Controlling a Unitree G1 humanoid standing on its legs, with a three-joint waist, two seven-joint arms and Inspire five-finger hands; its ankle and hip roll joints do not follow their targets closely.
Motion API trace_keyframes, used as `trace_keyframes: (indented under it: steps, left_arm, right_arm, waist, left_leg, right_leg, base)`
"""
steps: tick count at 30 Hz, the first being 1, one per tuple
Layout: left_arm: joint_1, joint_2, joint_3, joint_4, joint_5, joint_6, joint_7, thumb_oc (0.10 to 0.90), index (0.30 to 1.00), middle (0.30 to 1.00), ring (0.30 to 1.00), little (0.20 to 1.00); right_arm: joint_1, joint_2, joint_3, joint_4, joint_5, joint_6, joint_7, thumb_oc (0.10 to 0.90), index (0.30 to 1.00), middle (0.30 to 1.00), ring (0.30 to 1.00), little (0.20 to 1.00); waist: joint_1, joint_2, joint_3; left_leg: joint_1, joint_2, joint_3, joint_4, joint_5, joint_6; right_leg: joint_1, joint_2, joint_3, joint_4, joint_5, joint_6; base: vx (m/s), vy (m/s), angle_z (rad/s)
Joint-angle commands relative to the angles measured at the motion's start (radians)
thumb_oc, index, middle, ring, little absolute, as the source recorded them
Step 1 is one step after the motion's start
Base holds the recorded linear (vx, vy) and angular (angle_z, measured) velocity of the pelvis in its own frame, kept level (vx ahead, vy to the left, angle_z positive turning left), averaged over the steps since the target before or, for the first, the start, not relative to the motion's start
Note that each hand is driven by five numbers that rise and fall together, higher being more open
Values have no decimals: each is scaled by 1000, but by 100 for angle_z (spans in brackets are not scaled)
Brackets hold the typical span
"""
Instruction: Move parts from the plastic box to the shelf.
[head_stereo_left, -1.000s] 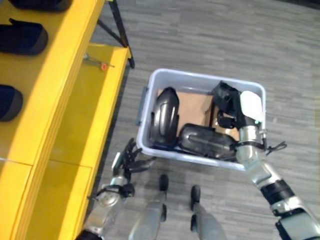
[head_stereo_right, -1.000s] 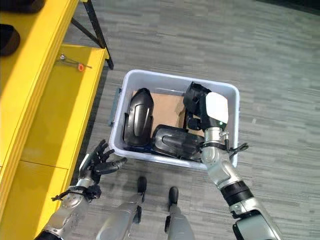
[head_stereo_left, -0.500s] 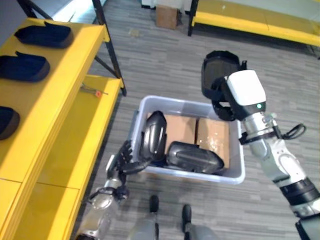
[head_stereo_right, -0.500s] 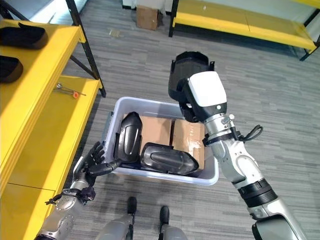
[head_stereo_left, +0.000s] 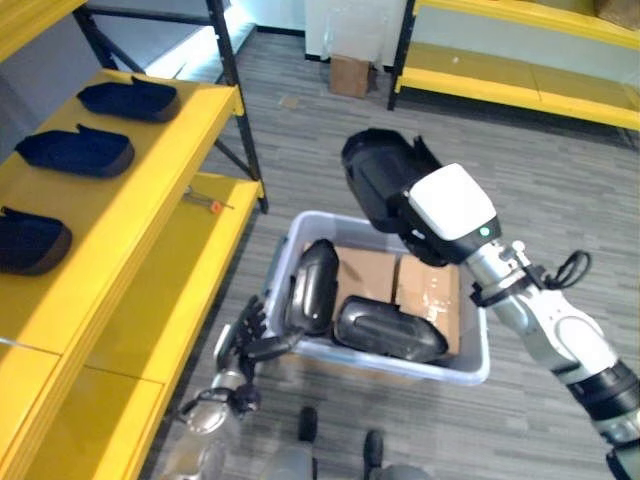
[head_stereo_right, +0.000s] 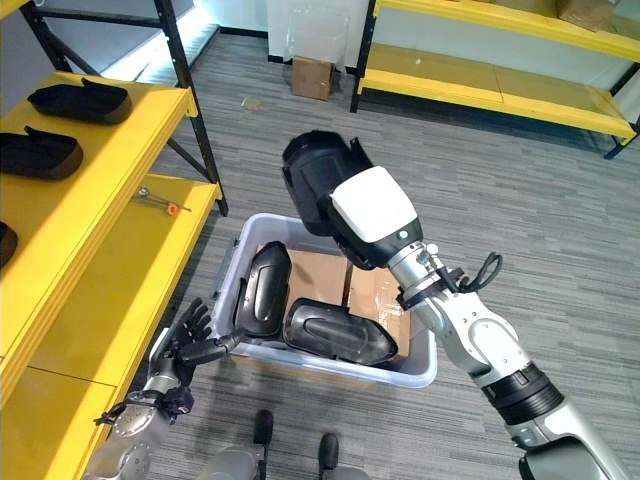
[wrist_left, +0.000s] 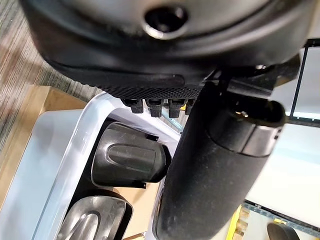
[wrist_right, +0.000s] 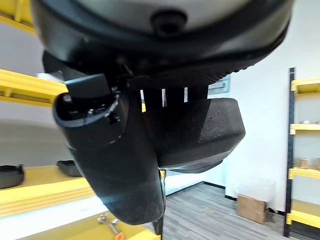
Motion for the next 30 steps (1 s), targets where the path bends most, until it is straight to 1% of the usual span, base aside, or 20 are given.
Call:
trace_keyframes:
  steps: [1,3,4,5,6,7,8,10,11,12,13,14,15,16,17,18,21,24,25,30]
  left_arm:
    - [-8,12,-39,-22,13,-75,7,900,1000,1000,1000,1000]
    - [-1,13,-42,-40,15,-76,7,900,1000,1000,1000,1000]
    - [0,17,-41,-50,19,-75,10,900,1000,1000,1000,1000]
    - [-2,19,-42,-50,29,-74,10,900,1000,1000,1000,1000]
    - [-6,24,-39,-54,47,-74,17,900,1000,1000,1000,1000]
    - [-10,26,-37,-54,50,-73,21,900,1000,1000,1000,1000]
    - [-11,26,-29,-65,52,-80,19,900,1000,1000,1000,1000]
    - [-18,21,-29,-62,51,-80,18,900,1000,1000,1000,1000]
    - [-21,18,-29,-63,53,-78,18,900,1000,1000,1000,1000]
    - [-31,18,-32,-61,58,-74,22,900,1000,1000,1000,1000]
    - [-47,21,-42,-58,58,-72,19,900,1000,1000,1000,1000]
    - [-50,24,-43,-63,59,-72,16,900,1000,1000,1000,1000]
    - [-50,26,-46,-61,65,-69,11,900,1000,1000,1000,1000]
    - [-49,25,-46,-61,66,-69,11,900,1000,1000,1000,1000]
    - [-46,21,-45,-68,69,-67,3,900,1000,1000,1000,1000]
    - [-45,25,-45,-66,72,-66,3,900,1000,1000,1000,1000]
    - [-40,42,-22,-82,92,-68,-4,900,1000,1000,1000,1000]
    - [-28,47,-2,-82,98,-68,-7,900,1000,1000,1000,1000]
    - [-21,53,6,-90,105,-70,-8,900,1000,1000,1000,1000]
    - [-3,54,31,-103,119,-65,-7,900,1000,1000,1000,1000]
  right_arm:
    - [-122,-7,-17,-79,62,-6,-104,400,300,300,300,300]
    - [-139,-15,-16,-87,70,-7,-111,400,300,300,300,300]
    - [-141,-18,-23,-100,71,-7,-112,400,300,300,300,300]
    - [-139,-21,-30,-102,76,-6,-116,400,300,300,300,300]
    - [-129,-32,-44,-112,71,-4,-125,400,300,300,300,300]
    - [-126,-46,-47,-112,60,4,-125,400,300,300,300,300]
    - [-112,-65,-60,-123,47,9,-135,400,300,300,300,300]
    - [-81,-87,-94,-144,43,8,-148,400,300,300,300,300]
    - [-70,-97,-110,-153,38,9,-154,400,300,300,300,300]
    - [-50,-114,-134,-164,34,12,-165,400,300,300,300,300]
    - [-28,-132,-163,-169,27,23,-180,400,300,300,300,300]
    - [-20,-140,-177,-176,23,25,-181,400,300,300,300,300]
    - [-16,-139,-187,-178,28,26,-179,400,300,300,300,300]
    - [-14,-140,-188,-179,28,26,-179,400,300,300,300,300]
    - [-3,-141,-212,-195,19,27,-181,400,300,300,300,300]
    - [-2,-138,-210,-191,17,30,-172,400,300,300,300,300]
    - [-6,-128,-213,-198,22,30,-166,400,300,300,300,300]
    - [10,-119,-227,-213,17,27,-154,400,300,300,300,300]
    - [9,-113,-225,-225,11,24,-147,400,300,300,300,300]
    - [-18,-99,-198,-243,-16,21,-125,400,300,300,300,300]
  waist:
    - [25,4,-164]
    - [26,11,-141]
    - [26,13,-126]
    - [25,15,-114]
    - [14,9,-103]
    - [6,2,-101]
    - [-1,-13,-99]
    - [-10,-23,-110]
    - [-21,-27,-120]
    - [-39,-27,-128]
    - [-60,-15,-146]
    - [-66,-3,-157]
    - [-71,10,-171]
    - [-73,10,-173]
    - [-78,27,-194]
    - [-67,30,-198]
    - [-55,23,-198]
    - [-41,19,-205]
    - [-30,16,-207]
    - [-3,-4,-223]
  left_leg:
    - [-24,155,10,-37,121,-76]
    - [-50,154,-3,-37,140,-83]
    - [-69,153,14,-27,150,-79]
    - [-89,148,39,-9,151,-72]
    - [-105,157,114,34,136,-57]
    - [-107,169,162,74,110,-44]
    - [-102,206,191,177,60,-43]
    - [-76,247,206,206,37,-49]
    - [-50,279,224,222,24,-63]
    - [-24,342,273,243,42,-80]
    - [23,400,320,223,66,-104]
    - [52,406,325,191,60,-114]
    - [78,392,328,120,50,-120]
    - [86,387,330,104,56,-118]
    - [105,353,369,5,18,-113]
    - [106,330,350,-2,11,-111]
    - [106,285,335,-2,-6,-94]
    - [103,255,328,-11,-23,-84]
    - [99,235,315,-8,-35,-76]
    - [93,196,295,-15,-56,-60]
  right_leg:
    - [-62,28,-50,154,-142,-8]
    - [-72,29,-81,167,-150,-15]
    - [-79,22,-110,180,-154,-20]
    - [-87,14,-130,190,-154,-22]
    - [-99,0,-157,205,-155,-24]
    - [-112,-14,-179,216,-155,-26]
    - [-121,-38,-203,229,-158,-32]
    - [-118,-55,-237,234,-167,-38]
    - [-113,-62,-243,242,-183,-33]
    - [-115,-72,-274,263,-195,-37]
    - [-124,-95,-324,291,-207,-34]
    - [-127,-107,-342,305,-212,-28]
    - [-124,-117,-353,310,-211,-15]
    - [-122,-119,-355,310,-210,-12]
    - [-120,-155,-377,315,-197,9]
    - [-115,-169,-375,312,-189,15]
    - [-99,-213,-389,312,-157,38]
    - [-75,-241,-414,294,-141,58]
    - [-66,-251,-420,283,-127,68]
    - [-36,-275,-447,248,-92,95]
  base:
    - [-88,-85,8]
    - [-121,-95,20]
    - [-153,-63,45]
    - [-185,-62,67]
    - [-181,-54,98]
    - [-196,-56,142]
    - [-140,-29,145]
    - [-21,3,100]
    - [72,18,103]
    - [73,103,107]
    - [36,172,105]
    - [62,239,92]
    - [68,157,111]
    - [83,274,120]
    - [85,291,92]
    - [109,360,79]
    - [90,202,70]
    - [84,166,42]
    - [90,161,52]
    - [83,109,31]
